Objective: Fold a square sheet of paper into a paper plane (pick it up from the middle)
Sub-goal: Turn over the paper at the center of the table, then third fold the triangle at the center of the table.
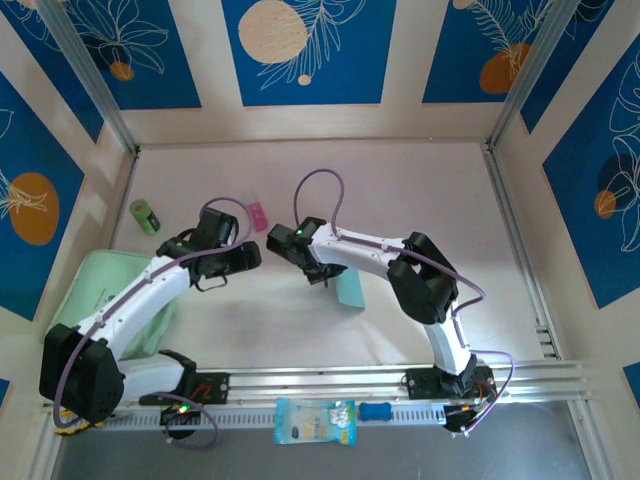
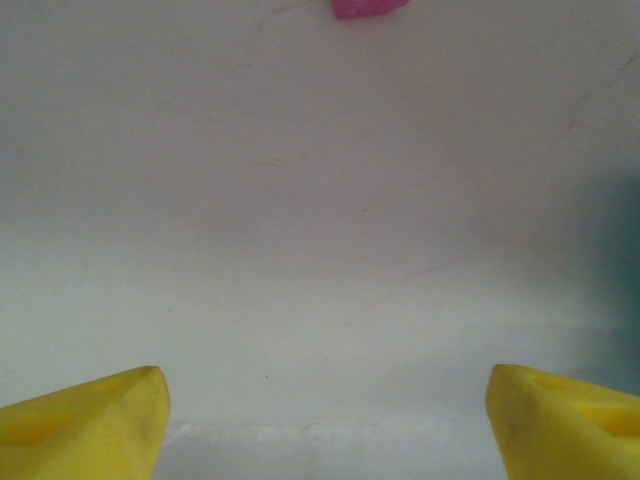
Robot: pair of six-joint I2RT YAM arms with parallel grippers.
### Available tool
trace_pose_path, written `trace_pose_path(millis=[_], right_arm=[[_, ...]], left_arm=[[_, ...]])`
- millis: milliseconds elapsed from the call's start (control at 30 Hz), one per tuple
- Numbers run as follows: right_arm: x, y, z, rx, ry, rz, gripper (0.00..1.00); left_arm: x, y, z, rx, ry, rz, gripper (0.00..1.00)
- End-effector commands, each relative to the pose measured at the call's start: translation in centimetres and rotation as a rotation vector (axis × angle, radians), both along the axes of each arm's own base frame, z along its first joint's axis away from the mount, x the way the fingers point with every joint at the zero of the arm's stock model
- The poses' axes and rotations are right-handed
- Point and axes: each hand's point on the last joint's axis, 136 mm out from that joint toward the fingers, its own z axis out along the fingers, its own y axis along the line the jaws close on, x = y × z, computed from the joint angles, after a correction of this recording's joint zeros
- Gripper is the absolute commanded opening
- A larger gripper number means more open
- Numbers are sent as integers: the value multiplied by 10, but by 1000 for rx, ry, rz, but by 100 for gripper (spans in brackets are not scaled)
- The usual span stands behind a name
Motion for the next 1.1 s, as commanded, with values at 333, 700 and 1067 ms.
trace_pose_path(millis=[333, 700, 1067], right_arm=[[-14, -6, 40, 920, 72, -115, 33], [-27, -44, -2, 1107, 177, -240, 0], [-12, -49, -23, 1164, 239, -276, 0]], left_arm=[[-10, -67, -2, -366, 58, -197, 82], [3, -120, -21, -509, 132, -226, 76], [2, -166, -35, -511, 241, -349, 71]])
